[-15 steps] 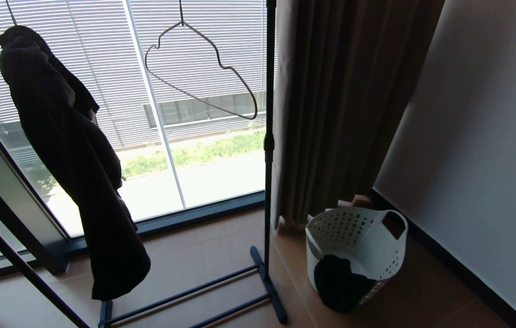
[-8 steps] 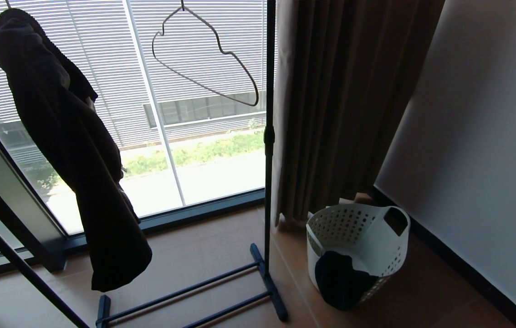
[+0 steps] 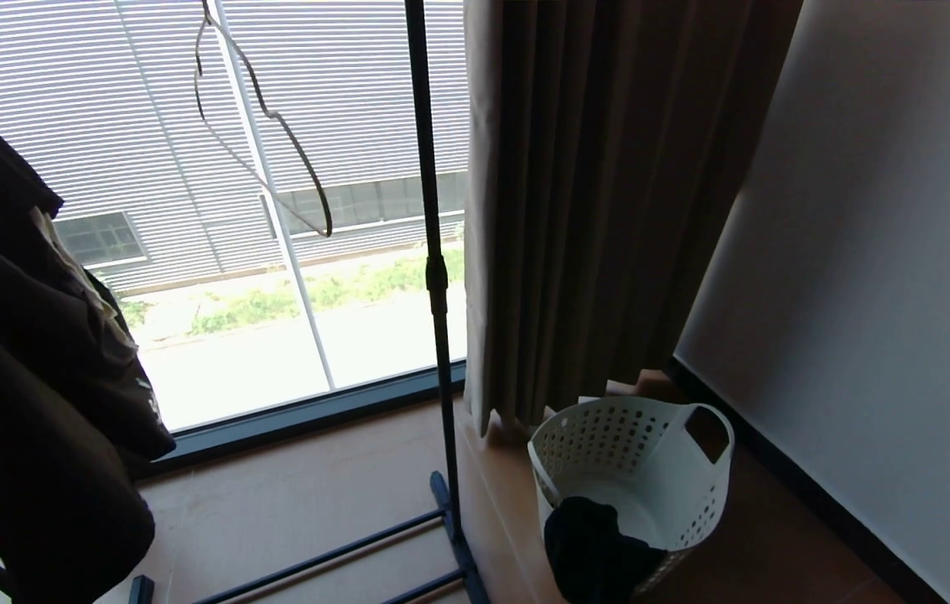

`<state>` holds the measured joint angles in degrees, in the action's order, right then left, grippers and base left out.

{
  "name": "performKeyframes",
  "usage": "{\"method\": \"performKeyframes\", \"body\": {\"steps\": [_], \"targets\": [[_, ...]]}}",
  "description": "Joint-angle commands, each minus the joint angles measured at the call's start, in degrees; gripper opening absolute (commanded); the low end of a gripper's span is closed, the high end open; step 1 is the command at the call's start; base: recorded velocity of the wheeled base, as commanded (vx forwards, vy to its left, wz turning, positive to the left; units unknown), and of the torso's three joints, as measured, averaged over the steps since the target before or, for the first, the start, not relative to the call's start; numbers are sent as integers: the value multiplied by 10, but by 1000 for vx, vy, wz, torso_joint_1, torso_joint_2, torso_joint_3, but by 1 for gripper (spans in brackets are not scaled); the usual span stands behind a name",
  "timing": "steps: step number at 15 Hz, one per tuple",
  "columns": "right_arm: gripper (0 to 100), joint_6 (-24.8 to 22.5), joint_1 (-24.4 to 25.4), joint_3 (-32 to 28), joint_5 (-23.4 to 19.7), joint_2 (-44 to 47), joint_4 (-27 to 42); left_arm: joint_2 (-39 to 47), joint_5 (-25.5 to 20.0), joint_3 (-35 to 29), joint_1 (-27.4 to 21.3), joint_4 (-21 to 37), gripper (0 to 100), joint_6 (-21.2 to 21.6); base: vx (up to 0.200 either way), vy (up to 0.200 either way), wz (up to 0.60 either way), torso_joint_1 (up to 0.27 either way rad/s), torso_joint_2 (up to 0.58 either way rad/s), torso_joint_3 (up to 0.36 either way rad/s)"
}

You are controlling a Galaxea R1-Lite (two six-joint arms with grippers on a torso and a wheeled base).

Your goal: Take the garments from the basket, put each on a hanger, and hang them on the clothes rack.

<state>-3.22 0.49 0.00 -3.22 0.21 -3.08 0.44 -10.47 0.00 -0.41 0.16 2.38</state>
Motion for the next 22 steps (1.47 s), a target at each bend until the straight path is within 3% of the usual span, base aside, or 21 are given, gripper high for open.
{"method": "performKeyframes", "body": {"steps": [1,22], "targets": [[100,0,0,0,0,0,0,1,0,0,0,0,100,0,200,0,0,2,2,2],[100,0,0,0,0,0,0,1,2,0,0,0,100,0,0,0,-29,0,0,0]]}}
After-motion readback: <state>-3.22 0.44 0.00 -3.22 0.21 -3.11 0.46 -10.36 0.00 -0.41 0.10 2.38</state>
